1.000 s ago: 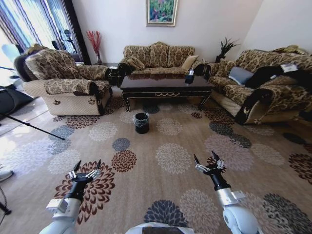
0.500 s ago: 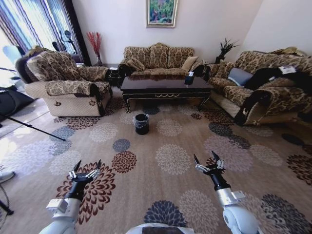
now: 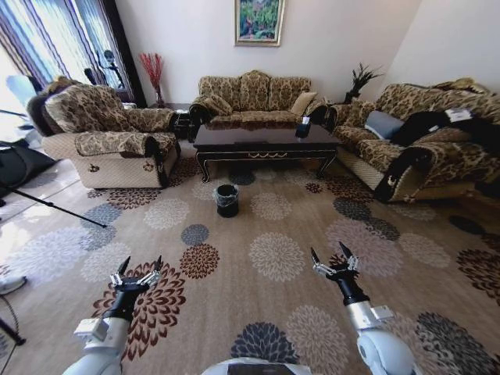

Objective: Move to the front of the table and pick up the trash from the floor, then place it into the trash bin.

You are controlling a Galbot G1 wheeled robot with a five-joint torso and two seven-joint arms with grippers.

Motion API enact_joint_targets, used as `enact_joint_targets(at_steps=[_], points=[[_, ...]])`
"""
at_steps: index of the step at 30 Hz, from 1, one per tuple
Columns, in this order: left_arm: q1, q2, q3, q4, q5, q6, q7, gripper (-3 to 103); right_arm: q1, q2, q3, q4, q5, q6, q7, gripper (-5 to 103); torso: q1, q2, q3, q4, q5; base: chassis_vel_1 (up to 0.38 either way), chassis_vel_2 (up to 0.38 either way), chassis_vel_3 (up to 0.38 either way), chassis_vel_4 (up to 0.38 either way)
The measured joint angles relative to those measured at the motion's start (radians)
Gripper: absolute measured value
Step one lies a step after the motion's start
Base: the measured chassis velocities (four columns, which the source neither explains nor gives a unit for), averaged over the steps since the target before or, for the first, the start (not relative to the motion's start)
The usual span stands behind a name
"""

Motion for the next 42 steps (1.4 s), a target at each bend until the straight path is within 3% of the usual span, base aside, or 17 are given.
enact_joint_targets(at_steps=[42], points=[[0.0, 0.0, 0.0, 0.0, 0.0, 0.0, 0.0, 100, 0.0, 0.0, 0.0, 0.0, 0.0, 0.0, 0.0, 100, 0.08, 0.182, 0.102, 0.0, 0.0, 0.0, 0.0, 0.0, 0.0]])
